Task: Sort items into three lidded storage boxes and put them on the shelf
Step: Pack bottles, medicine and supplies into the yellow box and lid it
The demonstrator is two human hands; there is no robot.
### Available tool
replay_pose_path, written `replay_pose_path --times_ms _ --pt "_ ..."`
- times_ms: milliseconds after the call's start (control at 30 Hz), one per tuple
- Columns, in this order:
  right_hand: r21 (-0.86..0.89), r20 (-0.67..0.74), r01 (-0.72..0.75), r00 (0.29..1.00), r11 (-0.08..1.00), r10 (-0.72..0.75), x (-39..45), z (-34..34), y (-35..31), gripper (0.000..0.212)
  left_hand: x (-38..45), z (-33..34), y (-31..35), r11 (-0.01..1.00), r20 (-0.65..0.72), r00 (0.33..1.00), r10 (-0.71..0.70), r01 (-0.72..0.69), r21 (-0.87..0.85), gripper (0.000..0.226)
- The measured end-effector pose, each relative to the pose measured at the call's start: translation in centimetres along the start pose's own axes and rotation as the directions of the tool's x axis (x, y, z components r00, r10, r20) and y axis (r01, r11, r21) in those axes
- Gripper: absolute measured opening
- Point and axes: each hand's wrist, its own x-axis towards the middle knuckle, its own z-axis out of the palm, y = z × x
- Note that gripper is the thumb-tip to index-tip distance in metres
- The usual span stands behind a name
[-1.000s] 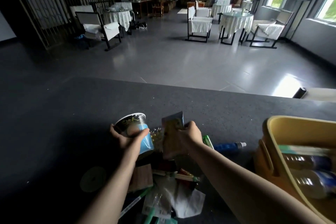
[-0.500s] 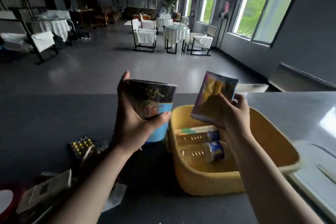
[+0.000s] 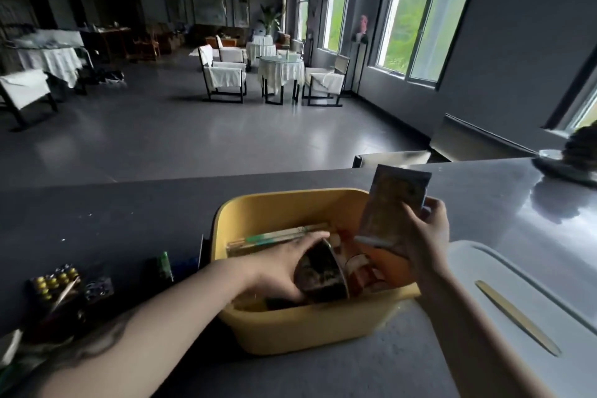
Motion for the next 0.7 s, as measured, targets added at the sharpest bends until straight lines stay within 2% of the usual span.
replay_pose_path --times_ms 133,200,267,367,433,533,600,700 --pt "-0.084 0.077 0.042 0.996 0.996 -0.036 0.3 0.4 1.4 0.025 0.4 0.9 -1.2 0.998 0.149 0.987 -0.064 0.067 -0.018 0.086" --pt "-0.155 0.146 0.061 0.989 0.986 -0.038 0.4 0.5 2.3 0.023 0.5 1.0 -1.3 0.997 0.16 0.985 -0.072 0.071 0.012 0.07" --pt "-0.24 0.245 0.093 0.969 0.966 -0.032 0.7 0.7 2.8 0.023 0.6 1.1 -1.4 0.993 0.137 0.986 -0.091 0.079 0.088 0.065" --pt "-0.438 0.391 0.192 0.92 0.878 -0.006 1.1 1.2 2.8 0.027 0.9 1.6 -1.9 0.946 0.089 0.985 -0.151 0.118 0.3 0.064" --pt "-0.561 0.425 0.249 0.905 0.79 0.016 1.4 1.7 2.6 0.03 1.1 1.8 -2.3 0.917 0.039 0.983 -0.177 0.151 0.369 0.064" --pt "-0.674 0.485 0.322 0.872 0.665 0.07 2.0 2.7 2.4 0.023 0.9 1.3 -2.6 0.912 -0.05 0.964 -0.263 0.265 0.312 0.087" --pt "-0.708 0.54 0.354 0.829 0.611 0.145 2.2 3.4 2.6 0.025 0.8 1.1 -2.9 0.912 -0.059 0.941 -0.332 0.336 0.235 0.093" --pt "-0.801 0.549 0.381 0.775 0.461 0.313 2.0 4.2 3.2 0.053 0.8 1.3 -3.1 0.894 0.028 0.907 -0.419 0.407 0.188 0.093"
